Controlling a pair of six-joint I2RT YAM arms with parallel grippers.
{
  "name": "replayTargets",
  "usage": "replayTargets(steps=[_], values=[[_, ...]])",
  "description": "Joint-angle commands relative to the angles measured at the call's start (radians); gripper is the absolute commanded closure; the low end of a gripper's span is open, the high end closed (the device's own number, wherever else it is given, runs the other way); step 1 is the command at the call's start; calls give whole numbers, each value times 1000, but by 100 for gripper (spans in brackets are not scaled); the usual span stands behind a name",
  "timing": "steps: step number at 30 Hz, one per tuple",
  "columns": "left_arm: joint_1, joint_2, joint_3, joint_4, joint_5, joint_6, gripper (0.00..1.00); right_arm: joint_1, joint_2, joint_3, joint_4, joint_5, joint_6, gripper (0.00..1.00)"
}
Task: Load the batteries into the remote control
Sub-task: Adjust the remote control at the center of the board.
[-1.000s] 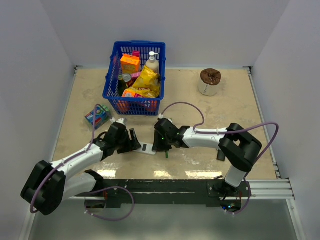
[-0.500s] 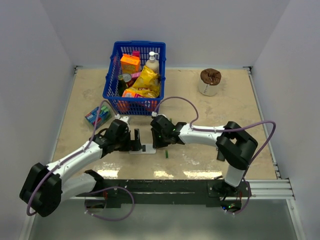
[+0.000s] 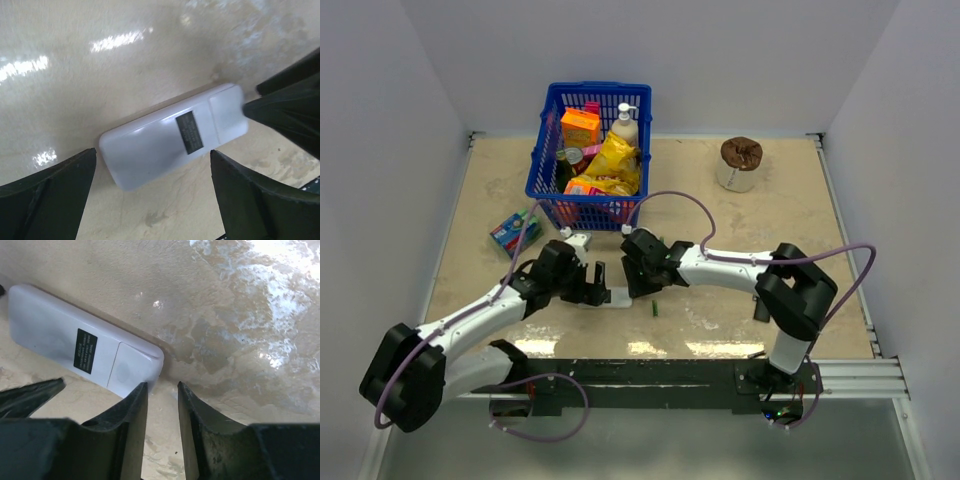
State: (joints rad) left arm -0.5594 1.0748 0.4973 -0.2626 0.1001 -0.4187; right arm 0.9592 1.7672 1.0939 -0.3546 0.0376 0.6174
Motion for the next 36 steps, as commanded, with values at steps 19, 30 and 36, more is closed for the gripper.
replayTargets(steps=[19,30,36], values=[[-14,96,-126,34,-40,-242,27,-5,28,-38,103,-22,188,60],[-14,154,-138,28,-63,-276,30,-7,8,-149,14,102,177,62],[-14,160,-134,28,-68,-281,32,-7,0,-121,-73,150,134,64]])
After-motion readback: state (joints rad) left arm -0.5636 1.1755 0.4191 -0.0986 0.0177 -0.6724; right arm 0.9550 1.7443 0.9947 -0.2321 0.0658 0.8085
